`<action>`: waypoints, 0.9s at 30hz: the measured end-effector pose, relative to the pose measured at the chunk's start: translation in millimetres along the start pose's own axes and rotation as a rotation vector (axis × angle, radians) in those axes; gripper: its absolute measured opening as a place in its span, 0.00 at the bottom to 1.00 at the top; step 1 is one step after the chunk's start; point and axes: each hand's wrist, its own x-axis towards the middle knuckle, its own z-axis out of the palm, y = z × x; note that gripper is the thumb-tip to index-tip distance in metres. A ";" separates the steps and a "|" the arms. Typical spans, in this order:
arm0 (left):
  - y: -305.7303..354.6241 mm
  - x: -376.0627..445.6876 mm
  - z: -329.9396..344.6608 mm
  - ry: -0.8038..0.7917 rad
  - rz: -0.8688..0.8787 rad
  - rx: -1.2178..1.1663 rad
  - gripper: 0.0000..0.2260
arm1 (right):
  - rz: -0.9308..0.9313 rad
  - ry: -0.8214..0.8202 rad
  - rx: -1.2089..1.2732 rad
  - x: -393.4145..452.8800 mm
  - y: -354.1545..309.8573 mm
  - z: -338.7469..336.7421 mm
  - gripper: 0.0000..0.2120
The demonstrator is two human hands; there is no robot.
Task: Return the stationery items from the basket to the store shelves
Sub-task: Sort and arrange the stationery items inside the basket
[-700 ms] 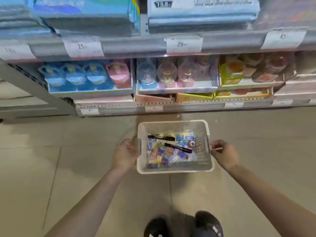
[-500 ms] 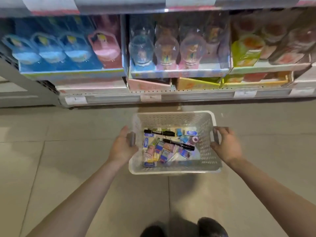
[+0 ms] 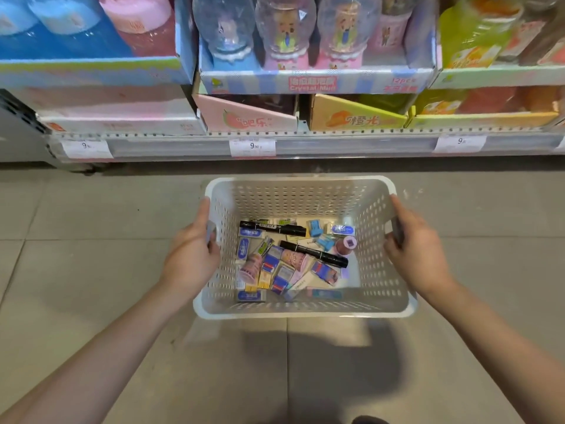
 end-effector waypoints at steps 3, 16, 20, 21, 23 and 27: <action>1.5 -5.1 3.6 0.008 -0.013 -0.015 0.33 | -0.016 0.026 -0.013 0.9 5.8 -2.5 0.34; 11.0 -12.1 12.4 0.056 -0.016 0.061 0.30 | -0.184 0.238 -0.175 4.6 -11.6 -3.4 0.25; 11.7 -12.9 13.4 0.062 -0.039 0.027 0.28 | -0.348 -0.023 -0.148 31.2 -50.5 31.5 0.11; 11.6 -12.9 13.5 0.066 -0.043 0.023 0.28 | -0.362 -0.152 -0.188 40.4 -56.8 46.5 0.11; 10.9 -13.1 14.2 0.072 -0.041 0.018 0.27 | -0.431 -0.384 -0.277 56.9 -63.5 79.4 0.17; 9.5 -12.6 14.0 0.074 -0.035 -0.005 0.27 | -0.506 -0.528 -0.471 71.2 -64.5 131.2 0.23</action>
